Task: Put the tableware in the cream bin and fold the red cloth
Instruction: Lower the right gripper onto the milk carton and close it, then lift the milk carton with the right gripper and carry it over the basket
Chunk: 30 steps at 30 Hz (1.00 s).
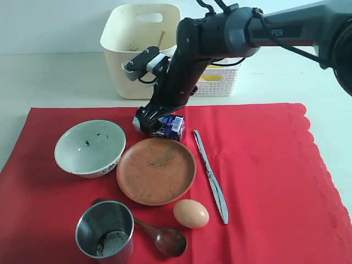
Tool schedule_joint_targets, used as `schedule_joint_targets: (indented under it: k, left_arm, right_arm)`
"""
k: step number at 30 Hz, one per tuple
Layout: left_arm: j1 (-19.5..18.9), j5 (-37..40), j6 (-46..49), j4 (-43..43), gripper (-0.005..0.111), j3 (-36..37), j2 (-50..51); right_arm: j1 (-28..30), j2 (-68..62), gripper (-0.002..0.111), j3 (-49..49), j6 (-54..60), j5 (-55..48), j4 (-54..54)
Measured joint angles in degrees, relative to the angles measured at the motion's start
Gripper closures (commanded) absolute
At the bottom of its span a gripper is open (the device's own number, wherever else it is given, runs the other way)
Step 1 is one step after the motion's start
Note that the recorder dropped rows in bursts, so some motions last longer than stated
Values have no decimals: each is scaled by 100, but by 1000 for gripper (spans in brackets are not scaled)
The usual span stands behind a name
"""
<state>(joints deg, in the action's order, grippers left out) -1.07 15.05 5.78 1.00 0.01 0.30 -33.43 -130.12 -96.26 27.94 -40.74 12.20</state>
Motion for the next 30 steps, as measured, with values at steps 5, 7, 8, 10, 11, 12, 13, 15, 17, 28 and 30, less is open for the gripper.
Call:
schedule_joint_targets:
  k: [5, 7, 8, 10, 11, 12, 13, 15, 17, 28, 30]
  left_arm:
    - [0, 0, 0, 0, 104, 0, 0]
    - [0, 0, 0, 0, 104, 0, 0]
    - [0, 0, 0, 0, 104, 0, 0]
    - [0, 0, 0, 0, 104, 0, 0]
    - [0, 0, 0, 0, 104, 0, 0]
    - [0, 0, 0, 0, 104, 0, 0]
    - [0, 0, 0, 0, 104, 0, 0]
    - [0, 0, 0, 0, 104, 0, 0]
    - [0, 0, 0, 0, 104, 0, 0]
    - [0, 0, 0, 0, 104, 0, 0]
    - [0, 0, 0, 0, 104, 0, 0]
  right_arm:
    - [0, -104, 11, 0, 13, -23, 11]
    - [0, -145, 20, 0, 13, -14, 11]
    - [0, -157, 26, 0, 13, -14, 11]
    - [0, -183, 40, 0, 13, -14, 0]
    - [0, -193, 46, 0, 13, -14, 0]
    - [0, -195, 53, 0, 13, -14, 0]
    - [0, -195, 61, 0, 13, -14, 0]
    - [0, -195, 75, 0, 13, -14, 0]
    - [0, -195, 87, 0, 13, -14, 0]
    - [0, 509, 108, 0, 13, -66, -78]
    - [0, 706, 108, 0, 13, -66, -78]
